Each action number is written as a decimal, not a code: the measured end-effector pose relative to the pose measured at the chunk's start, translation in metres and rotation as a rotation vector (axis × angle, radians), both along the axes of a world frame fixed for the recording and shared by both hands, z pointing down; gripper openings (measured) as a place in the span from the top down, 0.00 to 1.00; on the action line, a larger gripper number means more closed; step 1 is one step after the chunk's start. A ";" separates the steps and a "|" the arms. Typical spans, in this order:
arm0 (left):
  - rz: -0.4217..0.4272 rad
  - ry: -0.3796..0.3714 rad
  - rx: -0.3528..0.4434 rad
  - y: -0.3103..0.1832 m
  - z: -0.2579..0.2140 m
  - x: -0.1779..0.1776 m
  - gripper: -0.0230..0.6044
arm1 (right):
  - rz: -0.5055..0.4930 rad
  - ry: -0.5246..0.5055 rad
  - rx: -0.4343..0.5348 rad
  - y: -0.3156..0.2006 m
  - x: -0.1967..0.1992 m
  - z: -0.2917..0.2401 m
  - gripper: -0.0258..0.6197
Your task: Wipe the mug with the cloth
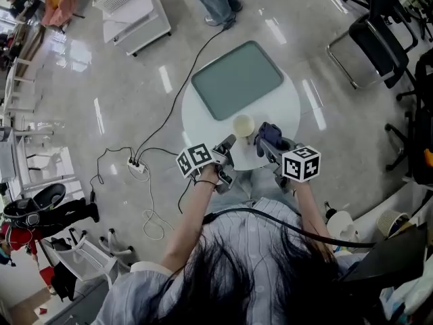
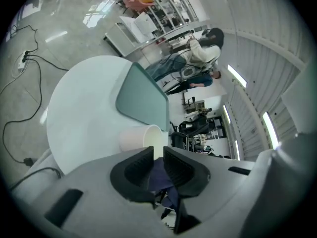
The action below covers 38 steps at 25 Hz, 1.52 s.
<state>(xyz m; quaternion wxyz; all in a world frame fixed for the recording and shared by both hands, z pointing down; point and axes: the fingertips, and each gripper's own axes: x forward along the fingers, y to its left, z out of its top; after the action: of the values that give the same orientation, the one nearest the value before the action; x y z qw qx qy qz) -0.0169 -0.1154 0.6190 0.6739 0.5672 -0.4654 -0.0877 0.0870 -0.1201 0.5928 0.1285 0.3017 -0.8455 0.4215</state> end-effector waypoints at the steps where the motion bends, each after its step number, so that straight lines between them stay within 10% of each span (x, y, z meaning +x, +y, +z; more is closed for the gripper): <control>1: 0.005 -0.014 0.029 0.000 -0.005 -0.001 0.87 | -0.009 -0.005 0.009 0.000 0.000 -0.003 0.84; 7: 0.014 -0.126 0.163 0.012 -0.032 -0.004 0.88 | -0.075 -0.017 0.034 0.000 -0.001 -0.015 0.84; 17: -0.049 -0.111 0.219 0.043 -0.041 -0.028 0.88 | -0.115 -0.018 0.063 -0.007 -0.020 -0.022 0.84; 38: 0.239 -0.263 0.531 0.124 -0.091 -0.042 0.88 | -0.025 0.018 0.166 0.097 -0.060 -0.056 0.84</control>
<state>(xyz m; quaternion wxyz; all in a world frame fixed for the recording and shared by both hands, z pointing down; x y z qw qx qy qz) -0.0592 0.0091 0.5275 0.4421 0.7803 -0.4393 -0.0523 0.0271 -0.0232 0.5369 0.1160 0.3046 -0.8800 0.3455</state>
